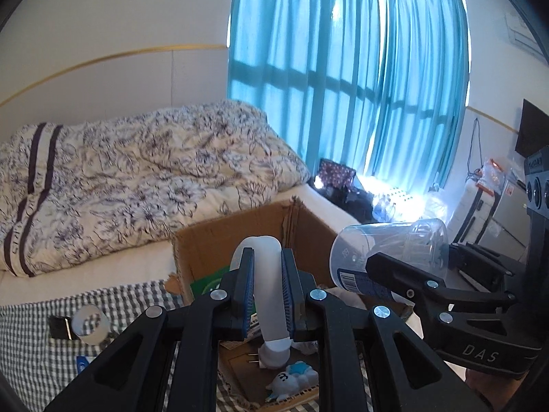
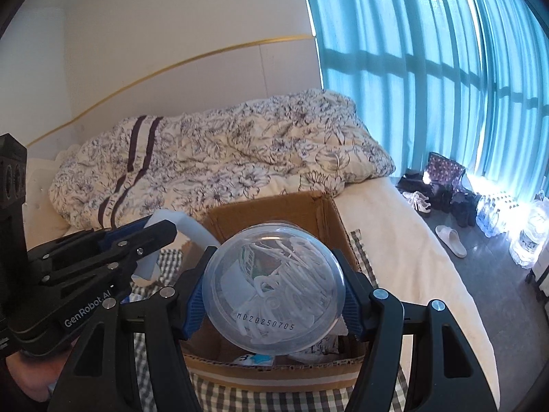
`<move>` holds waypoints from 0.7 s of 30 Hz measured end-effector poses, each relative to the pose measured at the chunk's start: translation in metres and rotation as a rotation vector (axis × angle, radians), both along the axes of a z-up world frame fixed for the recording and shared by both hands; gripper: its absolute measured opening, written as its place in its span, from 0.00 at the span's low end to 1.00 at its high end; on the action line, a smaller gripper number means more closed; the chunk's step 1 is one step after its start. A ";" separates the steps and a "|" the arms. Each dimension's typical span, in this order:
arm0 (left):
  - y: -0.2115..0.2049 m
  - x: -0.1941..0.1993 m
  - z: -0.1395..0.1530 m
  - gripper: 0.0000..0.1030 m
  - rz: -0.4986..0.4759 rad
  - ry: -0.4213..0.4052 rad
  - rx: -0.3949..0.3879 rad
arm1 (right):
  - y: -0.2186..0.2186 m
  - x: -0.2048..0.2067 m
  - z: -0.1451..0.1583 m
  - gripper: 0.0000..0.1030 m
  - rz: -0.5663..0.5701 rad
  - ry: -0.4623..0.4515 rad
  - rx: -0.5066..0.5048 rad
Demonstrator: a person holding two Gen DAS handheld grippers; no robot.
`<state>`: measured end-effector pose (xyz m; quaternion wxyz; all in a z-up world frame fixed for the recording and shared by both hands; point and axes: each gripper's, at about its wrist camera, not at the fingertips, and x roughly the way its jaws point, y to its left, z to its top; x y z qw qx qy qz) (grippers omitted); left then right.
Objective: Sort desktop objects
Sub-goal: 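Lift and carry the white tube and cotton swab bag over the cardboard box, then open both tools to drop the tube and swab bag into the box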
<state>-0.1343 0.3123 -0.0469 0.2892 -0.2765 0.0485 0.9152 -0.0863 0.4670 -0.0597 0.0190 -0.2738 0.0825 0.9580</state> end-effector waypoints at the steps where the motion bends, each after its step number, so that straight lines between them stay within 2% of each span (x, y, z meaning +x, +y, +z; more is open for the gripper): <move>1: 0.001 -0.003 -0.004 0.14 -0.002 -0.010 0.000 | 0.001 -0.003 -0.004 0.61 0.000 -0.007 -0.003; 9: 0.012 -0.027 -0.041 0.15 -0.009 -0.076 -0.028 | 0.007 -0.023 -0.035 0.61 0.009 -0.060 -0.011; 15: 0.011 -0.036 -0.061 0.31 -0.005 -0.120 -0.031 | 0.008 -0.033 -0.050 0.61 0.007 -0.084 -0.018; 17: 0.009 -0.038 -0.062 0.49 0.000 -0.117 -0.032 | 0.007 -0.034 -0.052 0.62 0.002 -0.086 -0.018; 21: 0.002 -0.036 -0.058 0.49 0.010 -0.107 -0.016 | 0.004 -0.032 -0.053 0.63 -0.011 -0.081 -0.011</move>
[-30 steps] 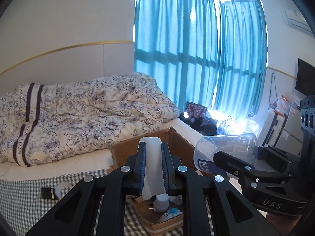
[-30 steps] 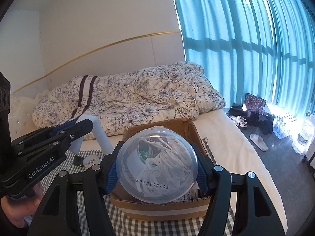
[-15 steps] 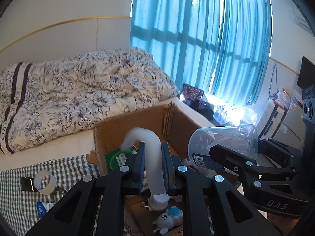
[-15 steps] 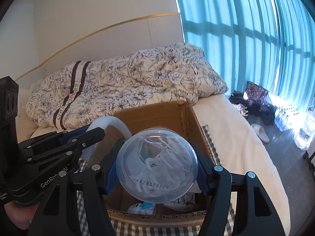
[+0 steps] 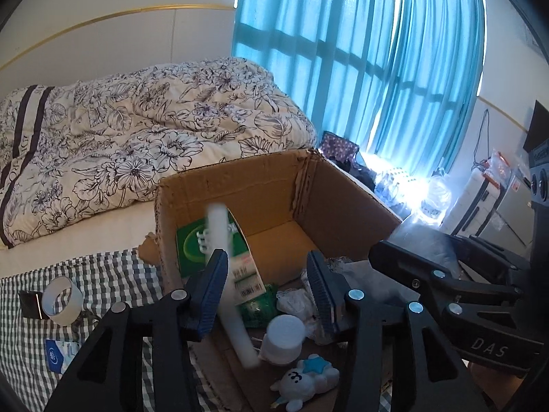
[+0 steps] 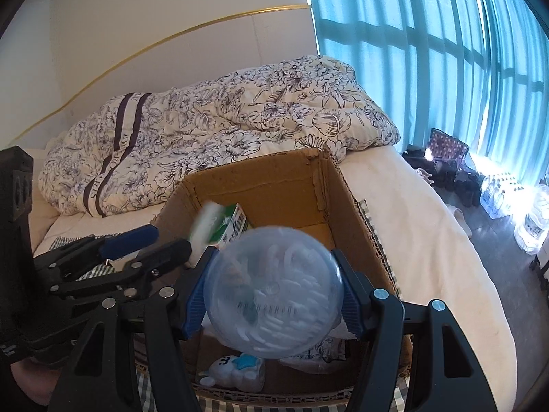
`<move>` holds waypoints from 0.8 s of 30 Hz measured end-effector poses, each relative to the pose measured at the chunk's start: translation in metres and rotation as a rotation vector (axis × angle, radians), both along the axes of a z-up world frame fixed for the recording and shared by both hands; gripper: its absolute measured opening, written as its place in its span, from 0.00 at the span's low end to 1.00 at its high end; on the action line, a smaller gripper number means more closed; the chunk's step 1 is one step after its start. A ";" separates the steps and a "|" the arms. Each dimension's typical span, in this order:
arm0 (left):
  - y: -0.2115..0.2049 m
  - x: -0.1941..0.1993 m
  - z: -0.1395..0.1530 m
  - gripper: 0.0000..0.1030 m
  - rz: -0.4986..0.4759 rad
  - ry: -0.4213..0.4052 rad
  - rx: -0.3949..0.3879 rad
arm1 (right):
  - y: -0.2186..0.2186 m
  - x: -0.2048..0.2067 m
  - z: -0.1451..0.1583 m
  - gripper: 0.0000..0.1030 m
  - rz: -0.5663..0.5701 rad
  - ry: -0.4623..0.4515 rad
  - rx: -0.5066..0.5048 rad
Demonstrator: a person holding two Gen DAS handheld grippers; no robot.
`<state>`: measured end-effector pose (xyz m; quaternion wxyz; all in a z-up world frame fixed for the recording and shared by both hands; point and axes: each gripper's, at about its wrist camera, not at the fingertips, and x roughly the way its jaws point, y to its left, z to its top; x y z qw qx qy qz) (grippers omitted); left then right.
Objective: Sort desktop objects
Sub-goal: 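Open both tools to drop the tube and swab bag into the box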
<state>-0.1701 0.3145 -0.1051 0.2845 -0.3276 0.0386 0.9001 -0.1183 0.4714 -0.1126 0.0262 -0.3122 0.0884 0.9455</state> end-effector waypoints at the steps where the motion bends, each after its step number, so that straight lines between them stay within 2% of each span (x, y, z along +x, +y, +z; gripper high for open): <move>1: -0.002 0.001 0.002 0.49 0.003 0.003 0.004 | -0.001 0.001 0.002 0.65 -0.004 0.005 0.002; 9: -0.022 0.013 0.026 0.49 0.024 0.037 0.024 | -0.012 0.017 0.027 0.67 -0.023 0.049 0.018; 12: -0.032 0.023 0.039 0.50 0.034 0.066 0.030 | -0.017 0.026 0.035 0.71 -0.030 0.059 0.026; 18: -0.054 0.044 0.064 0.59 0.060 0.120 0.045 | -0.032 0.046 0.056 0.72 -0.040 0.079 0.038; 24: -0.086 0.068 0.090 0.74 0.109 0.184 0.051 | -0.052 0.064 0.080 0.78 -0.035 0.116 0.061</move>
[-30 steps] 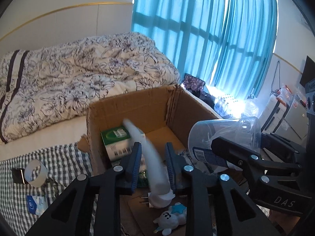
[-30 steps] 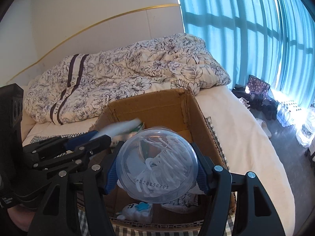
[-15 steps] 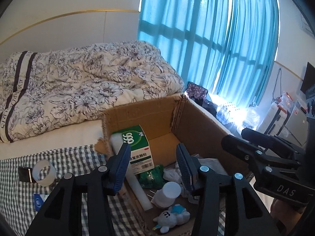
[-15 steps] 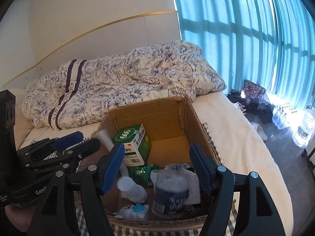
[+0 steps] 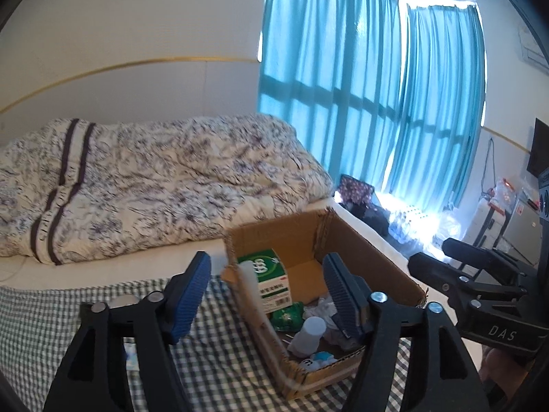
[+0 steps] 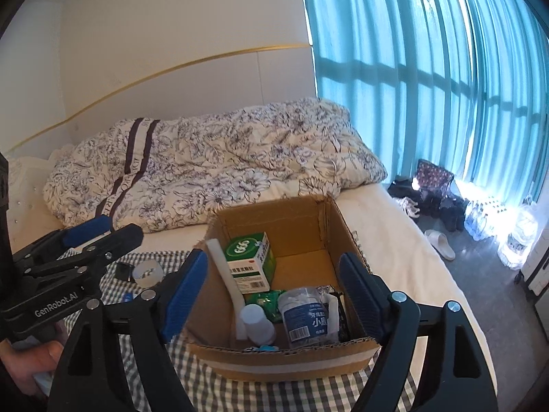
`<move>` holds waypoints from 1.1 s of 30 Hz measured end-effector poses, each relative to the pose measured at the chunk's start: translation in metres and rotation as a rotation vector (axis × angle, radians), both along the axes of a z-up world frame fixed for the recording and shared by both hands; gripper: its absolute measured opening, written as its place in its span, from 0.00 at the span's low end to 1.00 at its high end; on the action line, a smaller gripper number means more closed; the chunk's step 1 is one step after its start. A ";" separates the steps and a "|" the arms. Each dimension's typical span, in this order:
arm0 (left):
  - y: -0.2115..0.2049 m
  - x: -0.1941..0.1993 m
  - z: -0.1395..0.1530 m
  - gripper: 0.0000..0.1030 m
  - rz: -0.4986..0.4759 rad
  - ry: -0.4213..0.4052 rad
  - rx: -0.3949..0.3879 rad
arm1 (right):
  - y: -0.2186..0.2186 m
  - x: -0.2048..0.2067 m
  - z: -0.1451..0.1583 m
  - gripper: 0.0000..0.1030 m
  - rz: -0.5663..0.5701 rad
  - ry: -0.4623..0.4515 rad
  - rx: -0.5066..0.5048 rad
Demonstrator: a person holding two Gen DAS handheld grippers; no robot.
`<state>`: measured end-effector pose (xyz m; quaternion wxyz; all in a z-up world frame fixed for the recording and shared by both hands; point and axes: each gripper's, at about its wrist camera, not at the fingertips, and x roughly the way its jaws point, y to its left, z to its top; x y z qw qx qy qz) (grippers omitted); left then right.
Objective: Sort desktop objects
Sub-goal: 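Open both tools to drop the tube and swab bag into the box, then move both open tools back toward the remaining items on the checked cloth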
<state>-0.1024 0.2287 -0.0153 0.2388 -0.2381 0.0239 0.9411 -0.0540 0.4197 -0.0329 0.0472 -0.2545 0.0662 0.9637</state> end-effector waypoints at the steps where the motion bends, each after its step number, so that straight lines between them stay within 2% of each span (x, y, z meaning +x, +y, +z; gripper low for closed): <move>1: -0.005 0.003 0.003 0.77 0.008 0.008 0.001 | -0.004 0.003 0.004 0.78 0.003 0.005 0.003; 4: -0.020 0.014 0.014 0.79 0.032 0.031 -0.001 | -0.015 0.009 0.012 0.83 0.011 0.019 0.010; 10: -0.050 0.035 0.030 0.94 0.084 0.084 -0.013 | -0.038 0.022 0.026 0.85 0.026 0.053 0.016; 13: -0.065 0.042 0.036 1.00 0.115 0.099 -0.017 | -0.051 0.028 0.032 0.90 0.034 0.069 0.026; 18: -0.090 0.052 0.042 1.00 0.162 0.106 -0.017 | -0.069 0.035 0.038 0.92 0.055 0.087 0.029; 23: -0.114 0.058 0.047 1.00 0.196 0.102 -0.015 | -0.085 0.039 0.042 1.00 0.068 0.100 0.036; 28: -0.138 0.068 0.053 1.00 0.232 0.116 -0.023 | -0.101 0.037 0.043 1.00 0.074 0.089 0.037; 33: -0.163 0.075 0.058 1.00 0.311 0.147 -0.069 | -0.119 0.039 0.042 1.00 0.093 0.095 0.038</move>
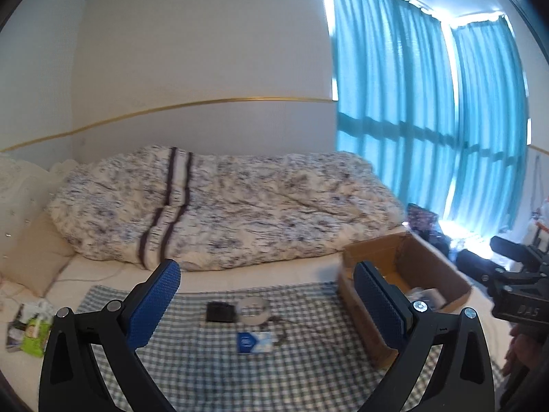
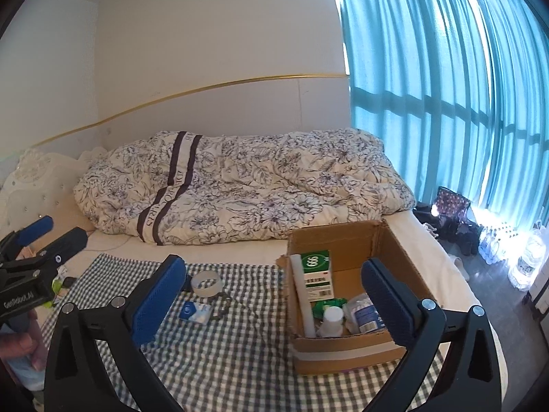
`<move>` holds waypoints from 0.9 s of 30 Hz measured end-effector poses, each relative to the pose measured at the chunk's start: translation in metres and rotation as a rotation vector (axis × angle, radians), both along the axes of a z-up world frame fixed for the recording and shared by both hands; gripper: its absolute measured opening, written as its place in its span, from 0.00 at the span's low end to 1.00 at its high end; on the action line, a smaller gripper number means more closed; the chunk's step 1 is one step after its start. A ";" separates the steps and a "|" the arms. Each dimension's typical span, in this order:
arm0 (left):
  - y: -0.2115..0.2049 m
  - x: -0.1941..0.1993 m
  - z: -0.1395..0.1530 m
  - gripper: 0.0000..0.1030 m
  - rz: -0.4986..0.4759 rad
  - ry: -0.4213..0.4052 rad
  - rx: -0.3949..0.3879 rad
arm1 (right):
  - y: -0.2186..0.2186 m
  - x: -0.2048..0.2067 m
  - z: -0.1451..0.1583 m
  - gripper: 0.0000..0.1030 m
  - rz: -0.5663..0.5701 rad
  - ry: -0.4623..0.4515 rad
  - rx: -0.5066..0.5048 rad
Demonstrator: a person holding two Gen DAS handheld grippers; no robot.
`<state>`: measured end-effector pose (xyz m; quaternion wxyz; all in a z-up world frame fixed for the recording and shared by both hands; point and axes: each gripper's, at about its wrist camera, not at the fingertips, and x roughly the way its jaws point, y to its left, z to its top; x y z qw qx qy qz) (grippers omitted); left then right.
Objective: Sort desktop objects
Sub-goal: 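Move both open tools back toward the remaining items on the checked cloth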
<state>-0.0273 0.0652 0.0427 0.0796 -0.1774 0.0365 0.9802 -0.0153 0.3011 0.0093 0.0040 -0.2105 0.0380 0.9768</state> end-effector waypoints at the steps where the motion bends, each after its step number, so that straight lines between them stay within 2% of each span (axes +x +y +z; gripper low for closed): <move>1: -0.005 -0.001 0.000 1.00 0.016 -0.002 -0.004 | -0.006 0.000 0.000 1.00 0.002 0.000 0.013; 7: -0.031 -0.004 -0.004 1.00 0.065 -0.010 -0.013 | -0.030 -0.003 0.002 1.00 0.041 0.010 0.056; 14: -0.043 -0.008 -0.020 1.00 0.123 -0.003 -0.068 | -0.049 -0.010 -0.009 1.00 0.095 -0.013 0.097; 22: -0.055 -0.020 -0.041 1.00 0.141 -0.032 -0.053 | -0.060 -0.023 -0.020 1.00 0.123 -0.045 0.111; 27: -0.061 -0.035 -0.061 1.00 0.139 -0.081 -0.024 | -0.062 -0.032 -0.028 1.00 0.147 -0.053 0.084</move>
